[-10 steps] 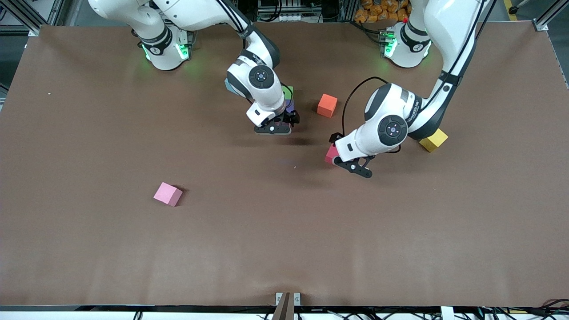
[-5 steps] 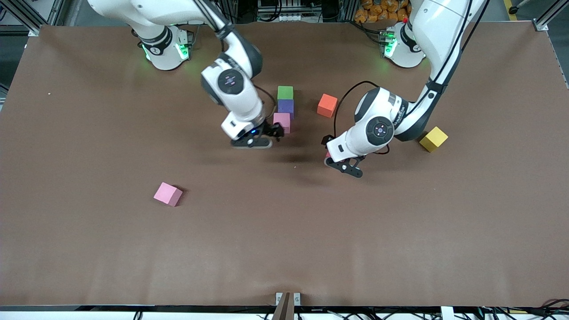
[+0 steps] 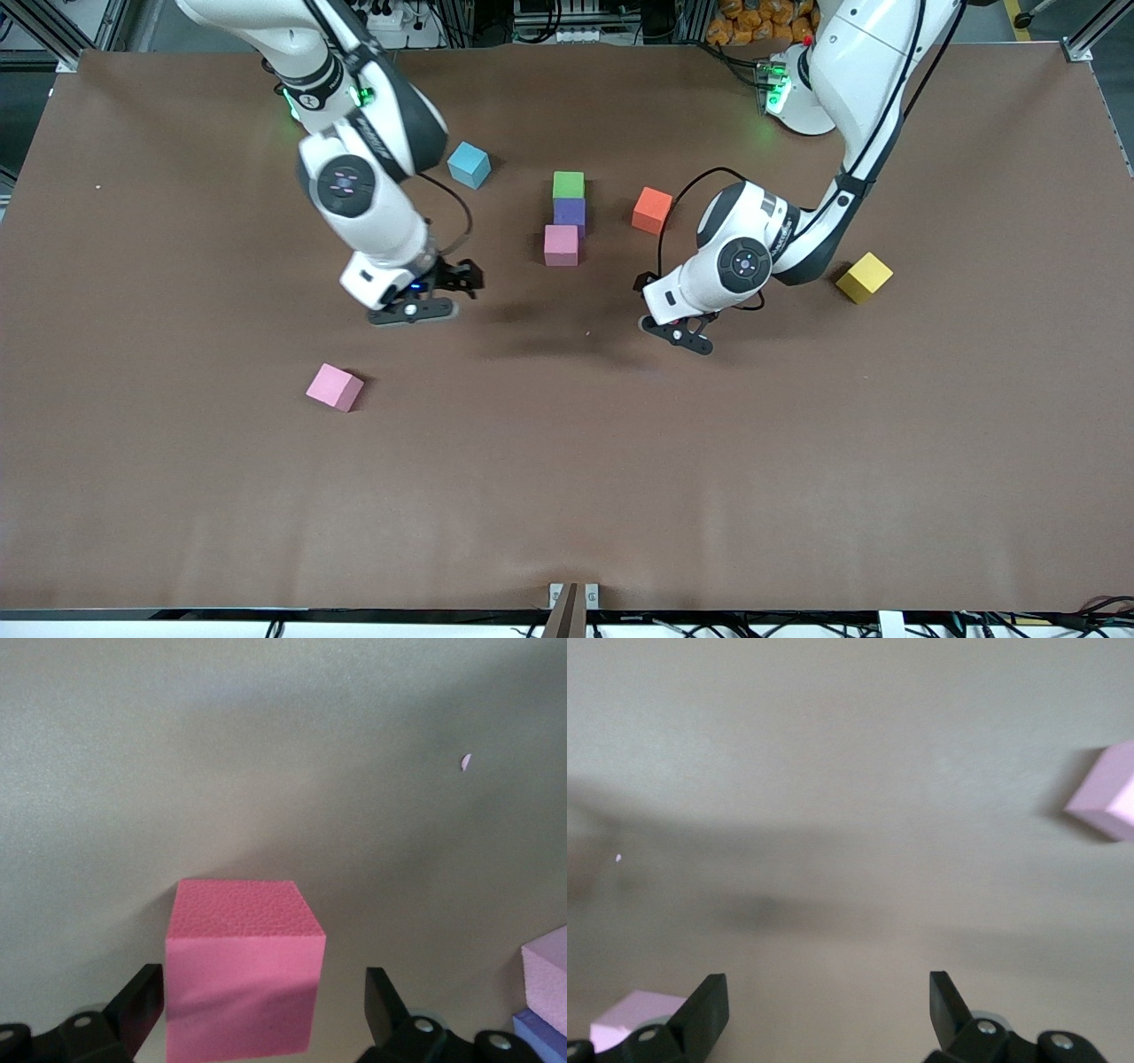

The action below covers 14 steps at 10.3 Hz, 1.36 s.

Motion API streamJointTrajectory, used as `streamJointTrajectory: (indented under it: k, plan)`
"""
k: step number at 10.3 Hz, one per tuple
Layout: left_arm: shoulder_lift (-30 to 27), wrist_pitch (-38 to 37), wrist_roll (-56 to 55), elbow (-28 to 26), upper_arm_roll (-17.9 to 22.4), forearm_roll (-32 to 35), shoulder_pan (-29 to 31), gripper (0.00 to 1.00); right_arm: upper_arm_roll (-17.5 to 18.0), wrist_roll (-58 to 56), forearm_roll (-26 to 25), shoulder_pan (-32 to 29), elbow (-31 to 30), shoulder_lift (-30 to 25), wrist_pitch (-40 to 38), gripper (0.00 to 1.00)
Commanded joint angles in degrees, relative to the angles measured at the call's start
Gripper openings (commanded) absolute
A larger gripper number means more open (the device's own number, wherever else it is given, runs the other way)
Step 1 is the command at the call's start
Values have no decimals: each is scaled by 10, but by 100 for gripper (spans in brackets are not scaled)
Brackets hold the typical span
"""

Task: Arrange blocks into number 1
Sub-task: 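Withdraw the right gripper to rest while the left gripper lifts the red block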

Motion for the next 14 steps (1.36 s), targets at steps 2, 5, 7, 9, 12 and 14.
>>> streamJointTrajectory:
  k: [2, 5, 7, 9, 12, 14]
  plan:
    - [-2, 11, -41, -7, 3, 27, -5, 96, -32, -99, -8, -36, -1, -51, -42, 100]
    - [4, 11, -52, -4, 3, 34, -9, 63, -84, -169, -10, -49, 40, -72, -92, 100]
    - [10, 11, -82, 0, 3, 54, -16, 58, -104, -199, -9, -64, 91, -74, -140, 100]
    - [10, 11, -132, 7, 3, 72, -20, 58, -102, -229, -2, -110, 152, -75, -205, 100]
    - [-3, 7, -234, 30, 0, 73, -27, 58, -91, -233, 0, -151, 243, -72, -307, 100]
    - [-5, 7, -298, 60, -5, 65, -28, 59, -94, -232, 0, -153, 260, -72, -314, 100]
